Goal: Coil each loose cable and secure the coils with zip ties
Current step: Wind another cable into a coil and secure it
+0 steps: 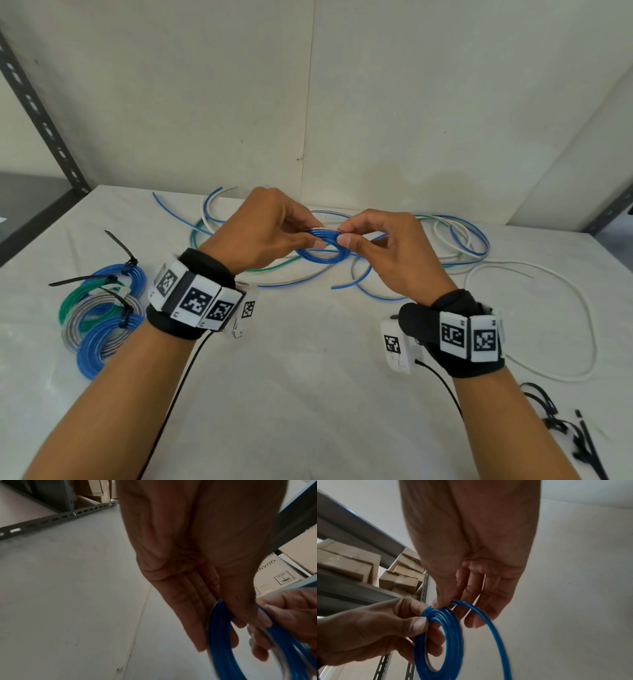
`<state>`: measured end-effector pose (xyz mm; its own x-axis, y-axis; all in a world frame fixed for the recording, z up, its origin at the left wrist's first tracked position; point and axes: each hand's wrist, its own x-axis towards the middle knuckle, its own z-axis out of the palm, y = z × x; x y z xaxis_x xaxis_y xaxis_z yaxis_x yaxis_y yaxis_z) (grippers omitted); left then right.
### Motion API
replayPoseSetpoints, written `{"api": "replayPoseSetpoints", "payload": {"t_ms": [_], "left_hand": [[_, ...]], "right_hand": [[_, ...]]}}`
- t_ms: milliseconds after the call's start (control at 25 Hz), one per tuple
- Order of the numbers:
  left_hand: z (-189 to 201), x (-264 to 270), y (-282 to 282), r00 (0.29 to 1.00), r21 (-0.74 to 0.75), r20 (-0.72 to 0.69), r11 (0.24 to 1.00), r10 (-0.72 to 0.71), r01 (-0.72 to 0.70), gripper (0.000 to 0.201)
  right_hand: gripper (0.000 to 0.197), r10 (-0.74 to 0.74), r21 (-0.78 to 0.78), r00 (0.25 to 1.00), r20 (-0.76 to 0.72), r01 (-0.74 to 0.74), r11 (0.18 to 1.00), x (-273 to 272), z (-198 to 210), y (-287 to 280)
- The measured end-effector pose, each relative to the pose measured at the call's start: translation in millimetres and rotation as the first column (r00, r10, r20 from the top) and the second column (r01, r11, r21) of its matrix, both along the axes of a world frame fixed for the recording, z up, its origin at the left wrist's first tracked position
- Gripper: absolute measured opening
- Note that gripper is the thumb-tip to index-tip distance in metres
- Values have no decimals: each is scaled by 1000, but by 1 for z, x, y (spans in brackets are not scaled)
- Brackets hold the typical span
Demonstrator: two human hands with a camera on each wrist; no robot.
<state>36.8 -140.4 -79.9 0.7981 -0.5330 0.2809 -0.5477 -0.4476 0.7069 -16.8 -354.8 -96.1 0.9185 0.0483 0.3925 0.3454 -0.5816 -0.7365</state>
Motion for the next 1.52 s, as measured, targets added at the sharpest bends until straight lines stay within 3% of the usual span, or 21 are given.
{"api": "replayPoseSetpoints", "payload": {"t_ms": [120, 320, 520, 640, 800, 960, 1160, 1320, 1520], "left_hand": [[-1, 1, 1, 1000, -20, 14, 1000, 14, -13, 12], [0, -3, 0, 994, 42, 96, 998, -58, 54, 14], [5, -5, 1, 997, -32, 29, 997, -69, 70, 17], [11, -8, 3, 999, -44, -9, 998, -52, 52, 15], [16, -8, 11, 994, -1, -62, 996, -89, 89, 11], [15, -14, 5, 996, -29, -9, 996, -86, 86, 15], [16, -16, 3, 991, -2, 87, 995, -102, 102, 13], [14, -13, 1, 996, -49, 76, 998, -46, 50, 11], [15, 1, 17, 991, -365, -127, 927, 39, -84, 14]], "right_hand": [[10, -12, -62, 999, 47, 15, 998, -2, -1, 4], [23, -32, -370, 997, 76, 58, 927, -2, -4, 9], [30, -12, -256, 999, 52, 25, 966, -1, -3, 6], [20, 24, -185, 1000, 13, -21, 983, -3, 0, 5], [19, 97, -235, 995, 1, -94, 967, -4, 2, 8], [36, 73, -260, 996, 54, -57, 964, -3, 3, 3], [26, 57, -240, 997, 61, -40, 970, -4, 3, 1], [12, 55, -104, 998, 12, -53, 993, -7, 8, 4], [17, -28, 300, 997, 76, 4, 954, -7, 15, -5]]}}
